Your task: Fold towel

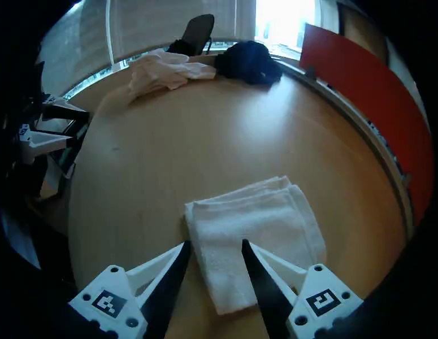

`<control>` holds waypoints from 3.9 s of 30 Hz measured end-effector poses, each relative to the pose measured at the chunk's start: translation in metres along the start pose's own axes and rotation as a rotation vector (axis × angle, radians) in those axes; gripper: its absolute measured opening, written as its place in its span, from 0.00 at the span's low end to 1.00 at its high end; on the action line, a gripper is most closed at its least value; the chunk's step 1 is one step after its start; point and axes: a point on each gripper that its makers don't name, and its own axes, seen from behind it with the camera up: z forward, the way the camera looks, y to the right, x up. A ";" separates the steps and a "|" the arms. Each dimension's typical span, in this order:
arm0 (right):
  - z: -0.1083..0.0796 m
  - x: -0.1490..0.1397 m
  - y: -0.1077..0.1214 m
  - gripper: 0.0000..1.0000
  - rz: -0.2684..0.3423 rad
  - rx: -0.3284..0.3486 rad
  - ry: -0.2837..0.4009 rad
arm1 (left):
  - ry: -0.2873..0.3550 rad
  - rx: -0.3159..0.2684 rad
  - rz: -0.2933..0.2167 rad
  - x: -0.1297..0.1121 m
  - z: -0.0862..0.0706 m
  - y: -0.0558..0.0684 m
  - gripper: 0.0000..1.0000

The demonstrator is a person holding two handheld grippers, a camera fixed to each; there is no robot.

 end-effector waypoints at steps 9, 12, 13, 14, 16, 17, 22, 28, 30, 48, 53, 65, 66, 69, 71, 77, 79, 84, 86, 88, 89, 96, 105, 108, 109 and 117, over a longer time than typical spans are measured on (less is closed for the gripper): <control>-0.016 -0.028 0.004 0.69 0.043 -0.040 -0.023 | -0.001 -0.010 0.008 0.001 0.002 0.003 0.92; -0.021 -0.036 0.005 0.69 0.063 -0.053 -0.027 | -0.001 -0.013 0.012 0.002 0.003 0.004 0.92; -0.022 -0.039 0.006 0.69 0.070 -0.058 -0.029 | -0.001 -0.014 0.013 0.002 0.003 0.004 0.92; -0.024 -0.041 0.006 0.69 0.076 -0.062 -0.030 | -0.001 -0.015 0.014 0.002 0.003 0.005 0.92; -0.026 -0.046 0.007 0.69 0.086 -0.069 -0.033 | 0.000 -0.016 0.016 0.002 0.003 0.005 0.92; -0.026 -0.048 0.007 0.69 0.090 -0.072 -0.035 | 0.000 -0.016 0.016 0.002 0.003 0.005 0.92; -0.029 -0.060 0.006 0.69 0.105 -0.085 -0.052 | -0.001 -0.020 0.017 0.002 0.004 0.006 0.92; -0.028 -0.074 0.006 0.69 0.126 -0.109 -0.077 | -0.001 -0.023 0.021 0.002 0.004 0.008 0.92; -0.028 -0.077 0.006 0.66 0.135 -0.116 -0.083 | -0.001 -0.024 0.022 0.002 0.004 0.008 0.92; -0.025 -0.083 0.010 0.24 0.203 -0.148 -0.082 | 0.001 -0.031 0.033 0.004 0.005 0.009 0.92; -0.025 -0.084 0.010 0.08 0.214 -0.151 -0.077 | 0.000 -0.033 0.035 0.004 0.004 0.009 0.92; -0.035 -0.068 0.021 0.04 0.221 -0.165 -0.026 | 0.002 -0.041 0.024 0.005 0.007 0.009 0.92; -0.037 -0.066 0.022 0.04 0.219 -0.167 -0.021 | 0.003 -0.042 0.024 0.005 0.007 0.009 0.92; -0.044 -0.055 0.027 0.03 0.213 -0.171 -0.005 | 0.007 -0.045 0.025 0.007 0.007 0.009 0.92; -0.049 -0.047 0.031 0.03 0.203 -0.170 0.005 | 0.010 -0.048 0.026 0.009 0.007 0.008 0.92; -0.065 -0.014 0.046 0.03 0.156 -0.184 0.048 | 0.019 -0.053 0.022 0.014 0.008 0.008 0.92; -0.073 -0.003 0.052 0.03 0.145 -0.189 0.062 | 0.020 -0.055 0.019 0.015 0.009 0.008 0.92; -0.090 0.023 0.063 0.03 0.121 -0.198 0.092 | 0.025 -0.063 0.012 0.017 0.009 0.010 0.92; -0.096 0.032 0.066 0.03 0.112 -0.203 0.107 | 0.026 -0.066 0.012 0.018 0.009 0.011 0.92; -0.104 0.041 0.069 0.03 0.105 -0.209 0.121 | 0.026 -0.069 0.012 0.018 0.009 0.011 0.92; -0.107 0.044 0.071 0.03 0.103 -0.211 0.128 | 0.027 -0.070 0.012 0.019 0.008 0.011 0.92; -0.135 0.057 0.080 0.03 0.095 -0.238 0.164 | 0.033 -0.078 0.011 0.022 0.008 0.011 0.92; -0.171 0.040 0.097 0.03 0.133 -0.276 0.172 | 0.030 -0.089 0.014 0.022 0.009 0.013 0.92; -0.184 0.030 0.104 0.03 0.161 -0.279 0.177 | 0.029 -0.094 0.016 0.022 0.011 0.014 0.92; -0.189 0.026 0.107 0.03 0.170 -0.283 0.177 | 0.029 -0.095 0.017 0.023 0.011 0.014 0.92; -0.222 -0.003 0.132 0.03 0.224 -0.321 0.173 | 0.025 -0.102 0.028 0.024 0.014 0.016 0.92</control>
